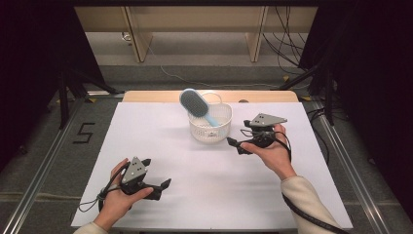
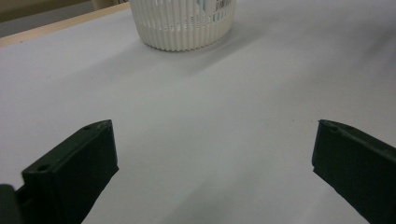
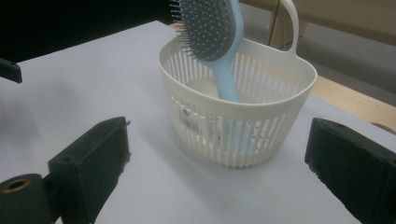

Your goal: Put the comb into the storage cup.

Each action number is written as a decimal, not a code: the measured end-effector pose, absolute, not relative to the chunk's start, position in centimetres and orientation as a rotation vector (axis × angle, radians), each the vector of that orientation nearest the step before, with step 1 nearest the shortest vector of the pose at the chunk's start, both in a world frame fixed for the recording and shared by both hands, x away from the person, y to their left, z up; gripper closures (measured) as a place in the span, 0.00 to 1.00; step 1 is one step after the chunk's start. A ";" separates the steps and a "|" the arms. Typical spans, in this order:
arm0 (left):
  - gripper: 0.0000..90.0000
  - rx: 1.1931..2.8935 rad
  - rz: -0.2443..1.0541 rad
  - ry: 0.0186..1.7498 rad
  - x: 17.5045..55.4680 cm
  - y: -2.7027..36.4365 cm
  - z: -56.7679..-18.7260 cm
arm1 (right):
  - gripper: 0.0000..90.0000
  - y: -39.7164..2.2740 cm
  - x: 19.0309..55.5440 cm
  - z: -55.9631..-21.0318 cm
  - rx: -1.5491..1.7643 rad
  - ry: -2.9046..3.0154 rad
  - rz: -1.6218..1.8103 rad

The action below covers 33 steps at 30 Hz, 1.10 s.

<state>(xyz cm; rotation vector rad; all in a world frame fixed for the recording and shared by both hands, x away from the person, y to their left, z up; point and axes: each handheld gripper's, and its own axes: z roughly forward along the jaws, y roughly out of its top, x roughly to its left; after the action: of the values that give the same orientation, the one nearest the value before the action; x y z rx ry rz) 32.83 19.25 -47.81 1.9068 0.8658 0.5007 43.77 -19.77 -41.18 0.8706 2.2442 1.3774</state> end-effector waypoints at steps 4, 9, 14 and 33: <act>0.00 1.907 0.503 0.864 32.8 19.3 -47.8 | 0.08 -20.3 43.3 -41.2 0.872 2.240 1.377; 0.00 1.908 0.505 0.864 32.8 19.2 -47.8 | 0.08 -21.0 42.5 -41.3 0.874 2.236 1.375; 0.00 1.910 0.503 0.865 32.8 19.2 -47.8 | 0.08 -21.6 41.8 -41.3 0.868 2.234 1.374; 0.00 1.912 0.506 0.864 32.8 19.2 -47.8 | 0.08 -23.4 39.7 -41.9 0.867 2.245 1.350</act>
<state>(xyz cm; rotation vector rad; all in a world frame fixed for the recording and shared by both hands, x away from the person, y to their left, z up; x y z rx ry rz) 32.84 19.20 -47.81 1.9116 0.8644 0.5062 39.67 -23.40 -41.91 0.8667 2.2447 1.3498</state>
